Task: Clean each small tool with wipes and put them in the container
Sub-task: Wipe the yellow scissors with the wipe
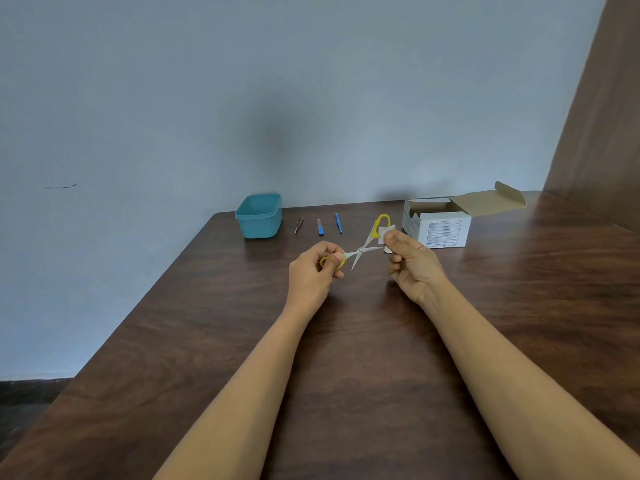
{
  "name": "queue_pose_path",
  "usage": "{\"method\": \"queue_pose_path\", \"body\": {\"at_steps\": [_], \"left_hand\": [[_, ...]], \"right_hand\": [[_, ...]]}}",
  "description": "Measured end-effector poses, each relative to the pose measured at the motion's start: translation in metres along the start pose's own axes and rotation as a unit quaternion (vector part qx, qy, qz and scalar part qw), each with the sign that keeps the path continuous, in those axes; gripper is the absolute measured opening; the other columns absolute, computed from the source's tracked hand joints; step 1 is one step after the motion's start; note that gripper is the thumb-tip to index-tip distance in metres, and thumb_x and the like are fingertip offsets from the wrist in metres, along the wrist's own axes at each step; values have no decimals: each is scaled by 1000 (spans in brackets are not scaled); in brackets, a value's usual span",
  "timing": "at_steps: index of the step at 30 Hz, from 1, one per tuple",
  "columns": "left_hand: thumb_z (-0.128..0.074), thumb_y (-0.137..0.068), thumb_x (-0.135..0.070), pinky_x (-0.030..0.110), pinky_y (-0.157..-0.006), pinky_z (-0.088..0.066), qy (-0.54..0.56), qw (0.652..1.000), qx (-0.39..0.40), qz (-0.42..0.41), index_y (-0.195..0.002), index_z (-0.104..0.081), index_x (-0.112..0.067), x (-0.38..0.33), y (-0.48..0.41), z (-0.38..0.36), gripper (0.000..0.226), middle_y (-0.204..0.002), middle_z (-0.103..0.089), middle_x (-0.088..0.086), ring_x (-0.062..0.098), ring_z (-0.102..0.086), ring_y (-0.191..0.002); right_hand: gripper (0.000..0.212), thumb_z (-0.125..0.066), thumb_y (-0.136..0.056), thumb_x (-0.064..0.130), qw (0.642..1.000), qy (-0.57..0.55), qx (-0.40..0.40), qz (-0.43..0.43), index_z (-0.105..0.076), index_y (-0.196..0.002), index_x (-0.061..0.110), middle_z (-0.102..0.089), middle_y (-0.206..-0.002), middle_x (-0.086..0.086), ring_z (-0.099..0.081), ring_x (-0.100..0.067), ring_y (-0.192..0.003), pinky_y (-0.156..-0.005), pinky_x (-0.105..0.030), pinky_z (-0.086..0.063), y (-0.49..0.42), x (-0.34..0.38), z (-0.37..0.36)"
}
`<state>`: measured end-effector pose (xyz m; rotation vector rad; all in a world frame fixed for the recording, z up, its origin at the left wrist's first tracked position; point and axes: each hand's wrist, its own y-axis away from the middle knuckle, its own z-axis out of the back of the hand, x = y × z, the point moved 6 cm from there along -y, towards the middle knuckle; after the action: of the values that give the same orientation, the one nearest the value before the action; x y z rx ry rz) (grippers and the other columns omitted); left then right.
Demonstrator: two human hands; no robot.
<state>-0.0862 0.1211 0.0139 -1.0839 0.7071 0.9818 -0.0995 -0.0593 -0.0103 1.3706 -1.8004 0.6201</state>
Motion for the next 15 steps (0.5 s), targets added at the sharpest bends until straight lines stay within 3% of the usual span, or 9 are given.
{"method": "queue_pose_path", "body": {"at_steps": [6,9,15], "left_hand": [[-59,-93,-18,8,-61,-45,-6,1000,-2,-13,-93,-66,-14,-1,0,-2,8,-80,-67,-2,-3,-59,-56],[-61,-93,-18,13,-60,-50,110,991,-45,62,-99,-62,-12,7,1,0,9,-85,-67,-1,-3,-60,-57],[-61,-93,-25,18,-63,-47,274,933,-100,208,-101,-65,-14,22,5,-5,14,-77,-63,-3,6,-54,-67]], "right_hand": [[4,-64,-87,13,1000,12,19,-2,-66,-89,17,-58,-72,7,-41,0,-43,-43,-12,-32,-3,-1,-1],[4,-63,-88,14,999,28,29,2,-64,-89,17,-55,-74,7,-42,-1,-46,-45,-13,-31,-3,1,-1],[6,-62,-90,13,996,76,41,12,-67,-89,15,-57,-74,6,-38,-4,-55,-51,-16,-30,4,1,-9]]}}
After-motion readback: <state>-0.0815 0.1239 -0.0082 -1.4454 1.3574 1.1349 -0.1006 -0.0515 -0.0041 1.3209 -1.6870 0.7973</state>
